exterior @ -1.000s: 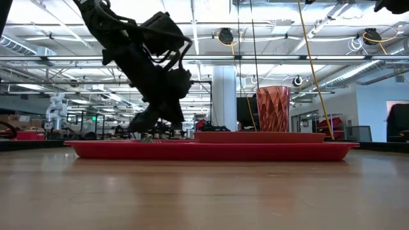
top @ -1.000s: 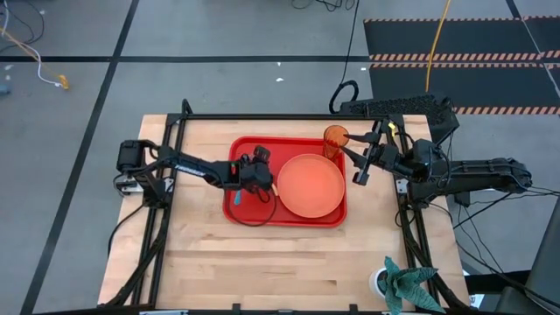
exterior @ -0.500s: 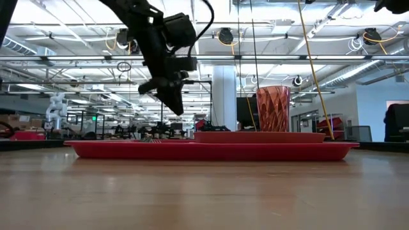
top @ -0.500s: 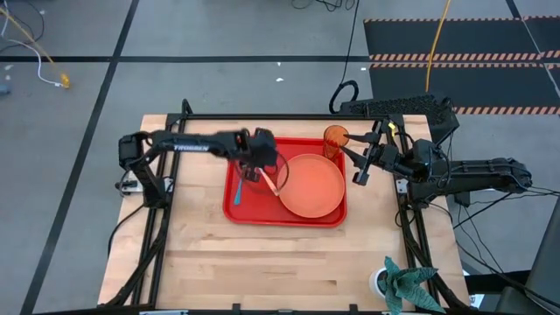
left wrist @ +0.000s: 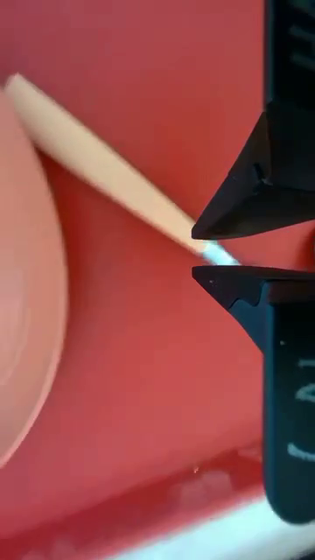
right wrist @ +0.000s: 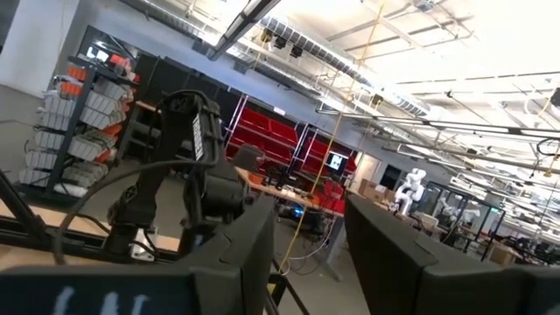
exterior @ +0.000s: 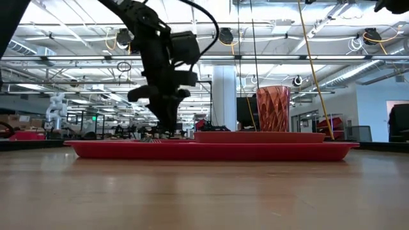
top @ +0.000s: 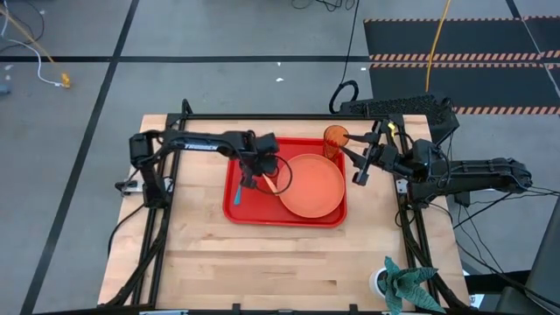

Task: Pick and place plate/cup/fork/spoon on tray
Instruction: Put the orange fork on the red tray to the right of the blue spoon

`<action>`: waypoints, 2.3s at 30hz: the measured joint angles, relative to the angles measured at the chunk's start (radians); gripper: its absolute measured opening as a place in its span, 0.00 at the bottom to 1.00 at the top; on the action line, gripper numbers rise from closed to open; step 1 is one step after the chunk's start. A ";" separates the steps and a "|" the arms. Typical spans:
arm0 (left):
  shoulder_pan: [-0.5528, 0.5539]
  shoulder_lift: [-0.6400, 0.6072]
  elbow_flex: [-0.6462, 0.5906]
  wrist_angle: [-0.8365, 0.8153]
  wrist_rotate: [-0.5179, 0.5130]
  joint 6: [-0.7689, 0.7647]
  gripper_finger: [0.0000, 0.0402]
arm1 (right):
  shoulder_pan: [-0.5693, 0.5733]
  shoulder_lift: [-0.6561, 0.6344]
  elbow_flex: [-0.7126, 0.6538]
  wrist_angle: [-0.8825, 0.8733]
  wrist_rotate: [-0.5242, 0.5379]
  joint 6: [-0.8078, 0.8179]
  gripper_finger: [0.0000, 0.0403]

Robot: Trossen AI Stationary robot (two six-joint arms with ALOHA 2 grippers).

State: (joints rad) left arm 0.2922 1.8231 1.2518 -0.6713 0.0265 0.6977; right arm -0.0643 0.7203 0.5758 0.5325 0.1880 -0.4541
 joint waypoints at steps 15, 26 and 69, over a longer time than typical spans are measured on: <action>-0.028 0.052 0.000 -0.017 -0.031 0.080 0.22 | -0.001 0.000 0.000 -0.005 0.025 -0.004 0.34; -0.036 0.052 0.000 0.010 -0.035 0.042 0.55 | -0.001 0.000 0.000 -0.011 0.025 -0.004 0.34; -0.125 0.136 0.001 -0.016 -0.137 0.205 0.09 | -0.001 0.000 0.000 -0.014 0.025 -0.003 0.34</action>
State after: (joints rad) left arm 0.1673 1.9591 1.2530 -0.6876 -0.1106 0.9029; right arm -0.0654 0.7204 0.5758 0.5182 0.2128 -0.4576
